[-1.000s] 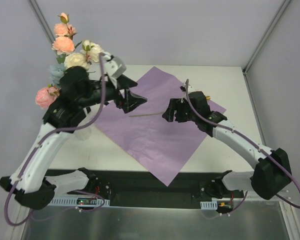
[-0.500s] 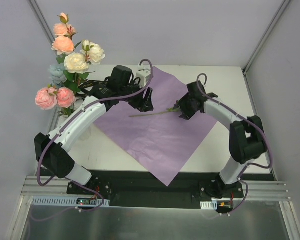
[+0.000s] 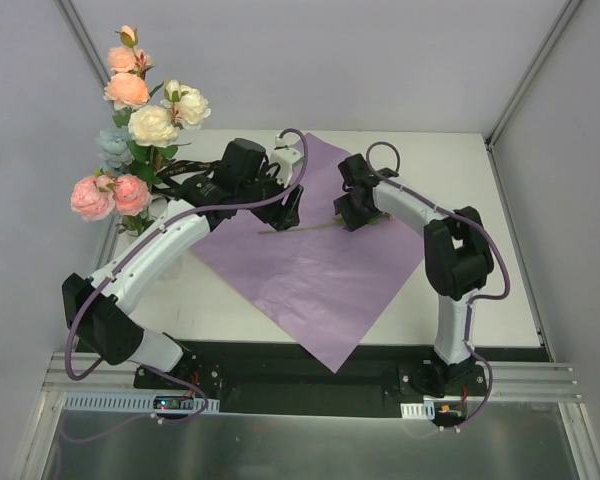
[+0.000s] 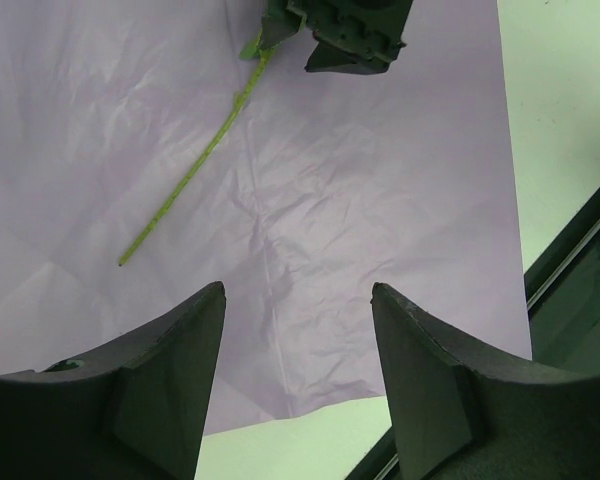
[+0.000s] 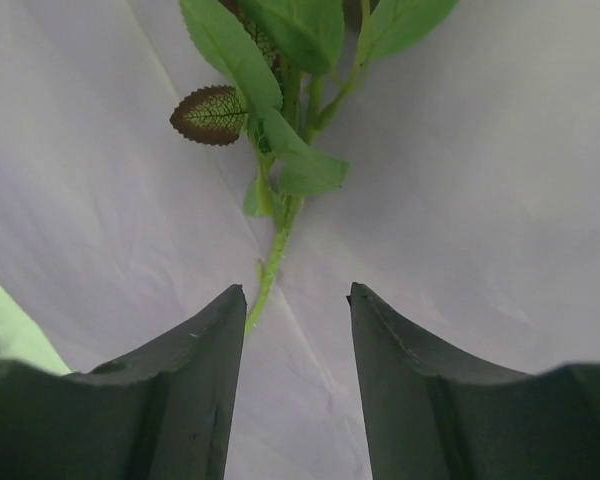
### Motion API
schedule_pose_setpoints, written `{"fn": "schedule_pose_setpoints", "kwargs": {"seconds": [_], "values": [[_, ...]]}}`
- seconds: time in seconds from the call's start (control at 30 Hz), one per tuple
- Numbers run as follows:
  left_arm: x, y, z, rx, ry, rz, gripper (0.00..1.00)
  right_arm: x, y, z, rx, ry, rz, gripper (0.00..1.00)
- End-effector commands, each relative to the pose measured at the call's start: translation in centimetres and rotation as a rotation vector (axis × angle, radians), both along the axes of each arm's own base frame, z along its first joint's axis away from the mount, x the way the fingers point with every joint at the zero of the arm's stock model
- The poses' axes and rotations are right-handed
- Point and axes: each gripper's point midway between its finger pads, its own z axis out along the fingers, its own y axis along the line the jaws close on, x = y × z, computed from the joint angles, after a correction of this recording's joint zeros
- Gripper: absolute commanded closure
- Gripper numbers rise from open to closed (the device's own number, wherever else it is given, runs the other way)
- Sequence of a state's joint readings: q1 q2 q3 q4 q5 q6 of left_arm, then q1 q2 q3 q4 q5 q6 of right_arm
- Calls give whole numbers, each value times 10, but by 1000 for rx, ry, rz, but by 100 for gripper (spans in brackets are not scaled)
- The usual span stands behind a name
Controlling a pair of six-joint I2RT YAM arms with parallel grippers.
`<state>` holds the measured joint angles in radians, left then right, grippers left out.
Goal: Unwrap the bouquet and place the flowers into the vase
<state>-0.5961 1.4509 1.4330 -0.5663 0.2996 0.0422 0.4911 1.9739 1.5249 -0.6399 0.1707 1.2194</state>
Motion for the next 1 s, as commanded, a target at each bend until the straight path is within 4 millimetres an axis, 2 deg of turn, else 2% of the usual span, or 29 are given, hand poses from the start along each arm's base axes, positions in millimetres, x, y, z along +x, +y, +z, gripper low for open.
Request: {"fn": "schedule_pose_setpoints", "kwargs": {"seconds": [0.0, 0.23, 0.37, 0.73, 0.93, 0.97], "values": [[-5, 5, 22, -25, -63, 3, 40, 12, 4, -1, -38, -9, -95, 52], [-10, 3, 30, -52, -71, -10, 40, 25, 12, -13, -74, 12, -121, 54], [-12, 3, 34, -61, -76, -12, 40, 27, 14, -14, -97, -7, -123, 58], [-15, 3, 39, -78, -89, -23, 40, 17, 12, -34, -141, 36, -129, 59], [-16, 2, 37, -77, -82, -25, 40, 22, 11, -37, -147, 25, -137, 64], [-15, 2, 37, -76, -82, -24, 40, 22, 11, -37, -150, 24, -135, 71]]}}
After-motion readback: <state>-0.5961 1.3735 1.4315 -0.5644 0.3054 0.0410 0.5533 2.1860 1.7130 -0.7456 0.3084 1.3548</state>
